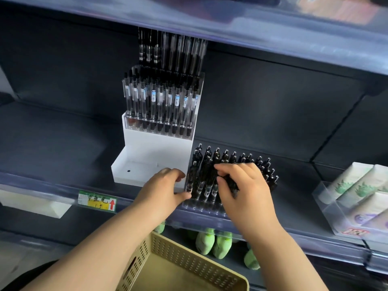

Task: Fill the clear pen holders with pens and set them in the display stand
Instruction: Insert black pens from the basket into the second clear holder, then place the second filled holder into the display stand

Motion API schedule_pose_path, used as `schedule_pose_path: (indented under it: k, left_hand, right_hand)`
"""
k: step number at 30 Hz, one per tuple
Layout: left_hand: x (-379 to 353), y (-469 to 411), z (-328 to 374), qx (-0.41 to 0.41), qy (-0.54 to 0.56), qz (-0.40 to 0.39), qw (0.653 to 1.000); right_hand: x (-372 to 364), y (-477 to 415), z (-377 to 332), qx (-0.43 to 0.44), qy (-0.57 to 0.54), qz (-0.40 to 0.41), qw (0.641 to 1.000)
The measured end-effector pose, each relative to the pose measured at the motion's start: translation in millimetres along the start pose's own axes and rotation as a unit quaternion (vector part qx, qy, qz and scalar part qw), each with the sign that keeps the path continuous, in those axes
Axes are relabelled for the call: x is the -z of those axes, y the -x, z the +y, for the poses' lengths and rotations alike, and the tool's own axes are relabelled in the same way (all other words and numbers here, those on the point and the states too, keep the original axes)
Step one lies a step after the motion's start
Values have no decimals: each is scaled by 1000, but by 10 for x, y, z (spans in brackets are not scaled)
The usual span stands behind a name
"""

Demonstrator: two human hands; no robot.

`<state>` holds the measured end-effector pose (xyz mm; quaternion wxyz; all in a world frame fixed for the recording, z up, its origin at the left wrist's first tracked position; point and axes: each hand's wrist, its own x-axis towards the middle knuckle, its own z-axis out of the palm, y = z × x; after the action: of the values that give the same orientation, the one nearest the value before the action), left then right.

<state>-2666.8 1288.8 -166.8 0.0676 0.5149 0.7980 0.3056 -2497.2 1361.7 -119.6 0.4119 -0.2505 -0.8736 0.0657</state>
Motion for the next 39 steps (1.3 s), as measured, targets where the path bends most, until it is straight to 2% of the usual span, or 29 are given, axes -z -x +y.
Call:
schedule_pose_path:
  k: [7,9,12,15,17,20,24,30,33,39]
  left_hand:
    - [-39,50,0,23,-58,-38,997]
    - [-88,70,10,27,-56,-59,996]
    - [-169,81,37,34,-73,-94,992]
    - [-254,68,65,43,-101,-106,988]
    - [-307,54,84,51,-102,-105,988]
    - [-346,27,108,71,-97,-89,989]
    - [-331,-11,113,82,-120,-63,987]
    - [-338,-63,146,85,-138,-60,985]
    - [-369,-63,149,80,-149,-55,984]
    - [-458,-64,179,72,-150,-69,984]
  right_hand:
    - [188,241,136,6,-9,-68,998]
    - [264,297,249,-66,30,-133,988]
    - [337,374,507,-207,164,-247,932]
    - [377,433,753,-274,221,-286,891]
    - [337,469,892,-280,226,-281,890]
    - [212,475,954,-290,174,-257,905]
    - [-13,456,896,-283,168,-274,903]
    - [-177,453,907,-315,104,-212,919]
    - [-214,475,930,-348,62,-196,915]
    - [-235,558,1011,-383,58,-199,900]
